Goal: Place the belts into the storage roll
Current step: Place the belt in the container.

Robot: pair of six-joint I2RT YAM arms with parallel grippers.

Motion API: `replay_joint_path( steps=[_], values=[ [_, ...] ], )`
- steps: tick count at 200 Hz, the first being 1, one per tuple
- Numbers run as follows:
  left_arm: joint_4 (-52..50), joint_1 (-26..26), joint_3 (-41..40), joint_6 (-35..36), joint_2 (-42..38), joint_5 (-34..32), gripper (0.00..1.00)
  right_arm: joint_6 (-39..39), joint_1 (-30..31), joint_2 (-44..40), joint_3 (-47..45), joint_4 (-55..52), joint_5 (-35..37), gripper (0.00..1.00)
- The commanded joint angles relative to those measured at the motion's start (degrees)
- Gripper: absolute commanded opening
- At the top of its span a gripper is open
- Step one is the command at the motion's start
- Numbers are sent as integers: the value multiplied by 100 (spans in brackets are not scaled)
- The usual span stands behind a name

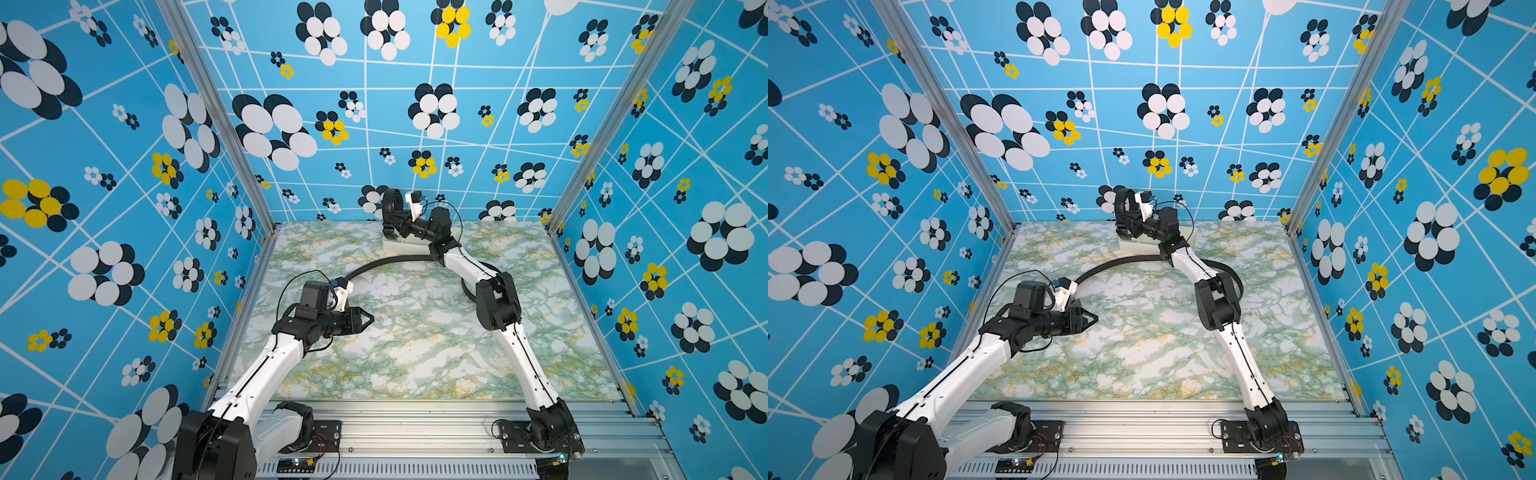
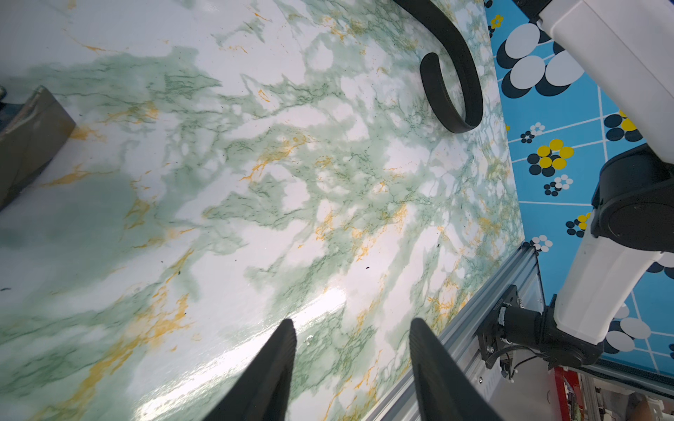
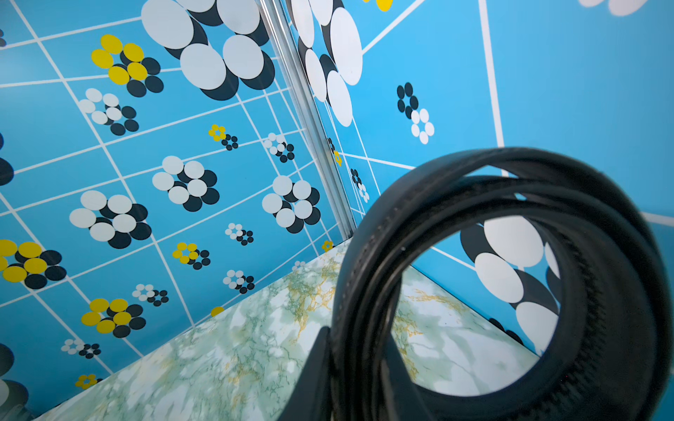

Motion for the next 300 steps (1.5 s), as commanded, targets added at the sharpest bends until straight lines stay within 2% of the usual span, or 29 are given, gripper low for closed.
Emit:
replay_joint_path(
  steps=[1,55,116,185,231,300],
  values=[
    [122,25,-196,142,-151,118,54,-226,7,57,-140,218,-185,0],
    [156,3,-385,140,-282,124,54,-341,7,-76,-743,441,-273,0],
    [285,-12,-440,60,-268,136,54,-315,7,-307,-737,555,-265,0],
    [291,3,-509,10,-304,150,54,-485,-10,-7,48,238,-102,0],
    [281,28,-528,35,-350,136,54,-613,-23,-11,243,112,-118,0],
    [329,30,-594,66,-327,154,54,-872,-117,453,484,-91,-259,0]
  ],
)
